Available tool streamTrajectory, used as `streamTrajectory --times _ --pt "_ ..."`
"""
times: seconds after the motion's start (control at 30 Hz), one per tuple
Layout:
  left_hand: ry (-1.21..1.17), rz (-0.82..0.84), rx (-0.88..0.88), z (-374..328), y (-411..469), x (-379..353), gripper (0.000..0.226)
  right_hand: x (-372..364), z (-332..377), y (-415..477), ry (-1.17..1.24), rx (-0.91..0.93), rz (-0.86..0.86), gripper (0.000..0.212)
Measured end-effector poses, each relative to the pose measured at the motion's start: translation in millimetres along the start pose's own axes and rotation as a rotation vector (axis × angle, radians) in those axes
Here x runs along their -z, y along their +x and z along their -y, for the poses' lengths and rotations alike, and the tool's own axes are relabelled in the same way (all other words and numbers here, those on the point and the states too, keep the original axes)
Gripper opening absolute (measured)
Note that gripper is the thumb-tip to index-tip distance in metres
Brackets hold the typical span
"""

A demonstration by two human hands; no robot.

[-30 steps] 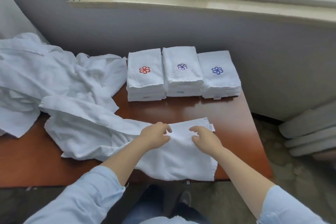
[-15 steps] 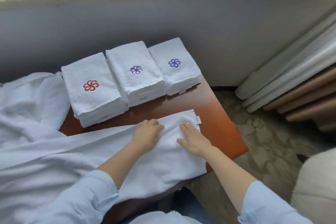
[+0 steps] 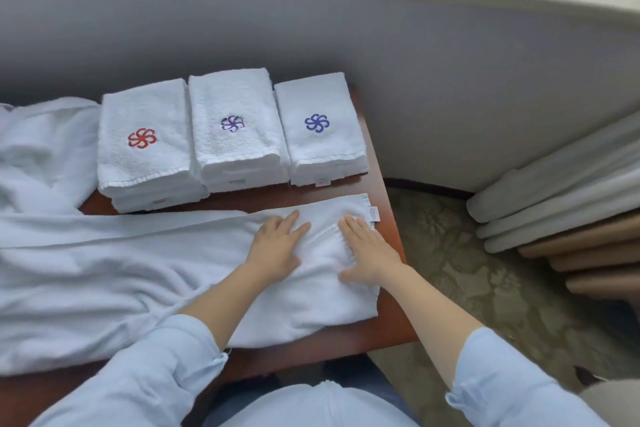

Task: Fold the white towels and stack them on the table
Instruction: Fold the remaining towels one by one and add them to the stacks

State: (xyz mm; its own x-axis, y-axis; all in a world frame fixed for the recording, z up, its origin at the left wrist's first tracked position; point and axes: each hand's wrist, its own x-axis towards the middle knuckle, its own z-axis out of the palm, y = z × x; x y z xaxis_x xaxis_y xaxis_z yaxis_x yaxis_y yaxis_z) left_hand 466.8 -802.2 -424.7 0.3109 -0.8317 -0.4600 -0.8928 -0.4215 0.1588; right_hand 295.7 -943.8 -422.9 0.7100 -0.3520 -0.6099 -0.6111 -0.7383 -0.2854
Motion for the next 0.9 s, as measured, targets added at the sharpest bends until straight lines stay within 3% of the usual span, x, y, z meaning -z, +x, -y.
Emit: streamTrajectory --times 0.23,0.33,0.43,0.57,0.7,0.9 --pt "-0.102 -0.13 0.121 -62 4 -8 0.068 27 -48 -2 -0.163 0.056 0.007 0.104" --pt "-0.151 -0.289 0.172 -72 -8 -10 0.046 30 -43 -8 -0.163 0.087 -0.139 0.086" --pt "-0.191 -0.333 0.244 -70 -25 -14 0.033 27 -32 -10 0.025 0.101 -0.248 0.067" --pt "-0.218 -0.185 0.337 -57 -45 -23 0.042 21 -13 -14 0.269 0.051 -0.28 0.043" --pt "-0.22 -0.157 0.303 -52 -55 -25 0.047 20 -2 -28 0.473 0.095 -0.323 0.023" --pt "-0.301 -0.25 0.241 -51 -77 -19 0.012 17 11 -76 0.575 0.065 -0.496 0.025"
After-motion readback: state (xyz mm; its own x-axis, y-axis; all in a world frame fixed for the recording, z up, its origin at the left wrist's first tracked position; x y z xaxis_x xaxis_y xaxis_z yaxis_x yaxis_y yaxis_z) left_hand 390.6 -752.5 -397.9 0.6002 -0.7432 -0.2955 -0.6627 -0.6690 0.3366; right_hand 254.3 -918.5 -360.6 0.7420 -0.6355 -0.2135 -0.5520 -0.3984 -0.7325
